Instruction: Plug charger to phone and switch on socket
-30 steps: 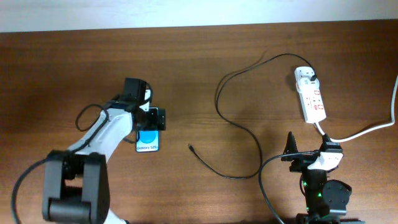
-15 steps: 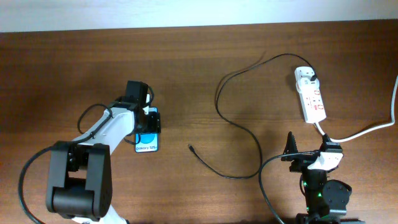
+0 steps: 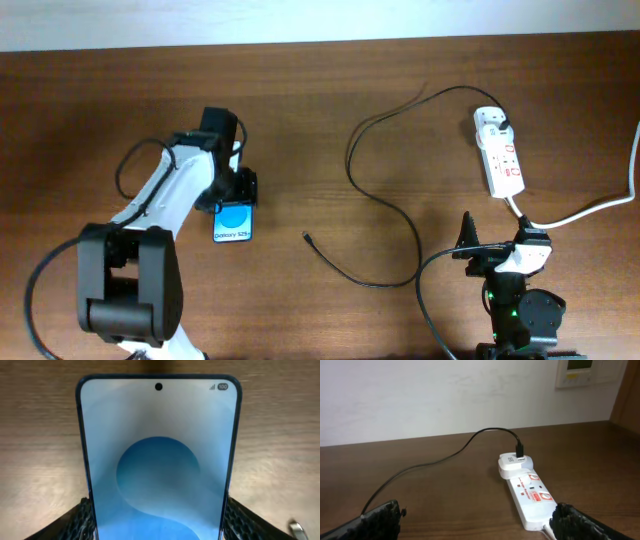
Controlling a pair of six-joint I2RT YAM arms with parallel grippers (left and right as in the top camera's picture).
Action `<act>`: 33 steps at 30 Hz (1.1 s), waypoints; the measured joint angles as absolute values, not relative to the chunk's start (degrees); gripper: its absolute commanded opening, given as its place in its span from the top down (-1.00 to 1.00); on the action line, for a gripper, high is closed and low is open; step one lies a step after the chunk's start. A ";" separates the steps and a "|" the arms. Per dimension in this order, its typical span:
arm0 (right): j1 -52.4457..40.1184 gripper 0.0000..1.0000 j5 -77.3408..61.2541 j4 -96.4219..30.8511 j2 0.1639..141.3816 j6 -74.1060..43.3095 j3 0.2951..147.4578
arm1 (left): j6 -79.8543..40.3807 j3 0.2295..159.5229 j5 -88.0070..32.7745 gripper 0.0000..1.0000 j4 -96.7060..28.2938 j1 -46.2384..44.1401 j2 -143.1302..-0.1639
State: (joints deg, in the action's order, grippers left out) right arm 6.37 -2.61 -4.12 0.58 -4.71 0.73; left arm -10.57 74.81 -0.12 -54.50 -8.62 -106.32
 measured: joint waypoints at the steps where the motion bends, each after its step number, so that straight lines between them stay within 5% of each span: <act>1: 6.37 -0.97 -2.59 -4.16 0.56 -4.69 0.73 | -10.55 76.49 -0.45 0.19 -56.93 -8.60 -106.32; 12: 6.37 -0.97 -2.59 -4.16 0.58 -4.69 0.73 | -12.82 88.66 -28.25 0.47 -88.36 -8.67 -106.41; 22: 6.37 -0.97 -2.59 -4.16 0.58 -4.64 0.73 | -38.28 88.73 -38.65 0.48 -80.05 -18.59 -106.41; 28: 6.37 -0.97 -2.59 -4.16 0.58 -4.56 0.73 | -39.70 88.73 -39.44 0.42 -80.07 -19.99 -106.41; 33: 6.37 -0.97 -2.61 -4.16 0.58 -4.54 0.73 | -35.22 88.73 -26.50 0.46 -78.02 -19.99 -106.41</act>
